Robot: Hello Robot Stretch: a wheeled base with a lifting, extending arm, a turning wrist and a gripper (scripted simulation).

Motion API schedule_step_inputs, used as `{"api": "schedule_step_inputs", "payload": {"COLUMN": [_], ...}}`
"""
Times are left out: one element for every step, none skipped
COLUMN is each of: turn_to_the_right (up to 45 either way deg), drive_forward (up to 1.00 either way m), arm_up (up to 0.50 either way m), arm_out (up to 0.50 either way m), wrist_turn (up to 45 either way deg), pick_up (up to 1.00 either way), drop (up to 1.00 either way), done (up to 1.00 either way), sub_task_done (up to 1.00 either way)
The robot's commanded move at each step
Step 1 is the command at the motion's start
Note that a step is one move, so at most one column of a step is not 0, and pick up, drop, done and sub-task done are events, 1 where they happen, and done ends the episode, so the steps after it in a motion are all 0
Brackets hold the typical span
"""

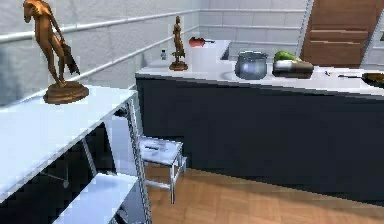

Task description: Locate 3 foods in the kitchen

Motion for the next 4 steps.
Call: {"api": "schedule_step_inputs", "payload": {"turn_to_the_right": [9.0,0.0,36.0,0.0], "drive_forward": [0.00,0.95,0.00,0.00], "arm_up": [0.00,0.00,0.00,0.00], "arm_out": [0.00,0.00,0.00,0.00], "wrist_turn": [0.0,0.0,0.0,0.0], "pick_up": [0.00,0.00,0.00,0.00], "drop": [0.00,0.00,0.00,0.00], "done": [0.00,0.00,0.00,0.00], "sub_task_done": [0.00,0.00,0.00,1.00]}}
